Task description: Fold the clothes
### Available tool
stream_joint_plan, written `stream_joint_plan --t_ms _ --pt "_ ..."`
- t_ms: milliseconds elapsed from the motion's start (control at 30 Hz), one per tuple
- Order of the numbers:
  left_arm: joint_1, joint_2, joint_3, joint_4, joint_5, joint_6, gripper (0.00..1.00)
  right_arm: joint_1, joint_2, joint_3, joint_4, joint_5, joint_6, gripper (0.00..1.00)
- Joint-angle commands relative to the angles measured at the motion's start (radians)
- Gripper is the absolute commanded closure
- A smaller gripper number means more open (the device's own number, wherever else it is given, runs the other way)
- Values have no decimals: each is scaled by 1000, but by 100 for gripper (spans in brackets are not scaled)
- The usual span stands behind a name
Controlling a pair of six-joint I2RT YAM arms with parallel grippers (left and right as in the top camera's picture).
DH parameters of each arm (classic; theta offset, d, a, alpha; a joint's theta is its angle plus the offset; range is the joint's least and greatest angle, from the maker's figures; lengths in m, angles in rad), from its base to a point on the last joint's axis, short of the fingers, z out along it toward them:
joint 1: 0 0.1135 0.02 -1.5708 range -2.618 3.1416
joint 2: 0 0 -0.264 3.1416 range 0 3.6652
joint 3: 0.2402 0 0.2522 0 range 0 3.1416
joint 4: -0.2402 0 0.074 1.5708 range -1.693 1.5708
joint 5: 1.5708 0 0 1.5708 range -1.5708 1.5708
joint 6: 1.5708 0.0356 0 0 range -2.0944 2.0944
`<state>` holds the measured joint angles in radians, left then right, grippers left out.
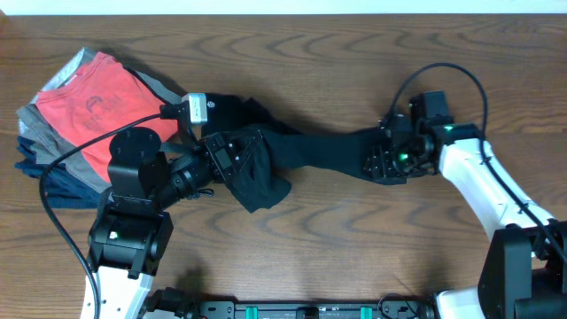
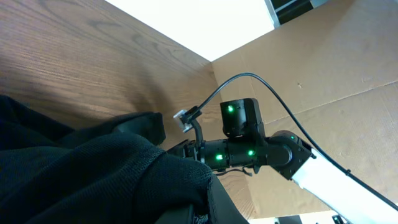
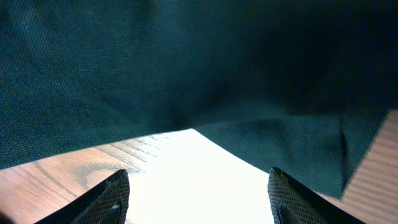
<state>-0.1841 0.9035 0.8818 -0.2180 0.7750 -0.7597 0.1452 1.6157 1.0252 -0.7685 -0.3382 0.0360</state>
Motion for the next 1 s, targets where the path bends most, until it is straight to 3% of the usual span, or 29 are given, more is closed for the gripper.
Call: stream_joint_plan --t_ms 0,100,167,233,300,967 --pt "5 -3 19 23 -10 -1 94 49 1 -8 10 187 -6 30" --pt "5 -3 19 20 -12 19 94 68 1 -8 12 376 122 30" --pt "5 -3 19 10 -14 55 94 60 1 -8 -15 462 315 29" --pt "5 -3 19 -18 -40 76 94 37 1 -8 -49 484 505 29" --pt "5 -3 19 -45 -68 99 94 13 1 -8 -53 449 600 25" --pt "5 -3 19 -149 -183 196 94 -245 6 -8 29 282 572 17"
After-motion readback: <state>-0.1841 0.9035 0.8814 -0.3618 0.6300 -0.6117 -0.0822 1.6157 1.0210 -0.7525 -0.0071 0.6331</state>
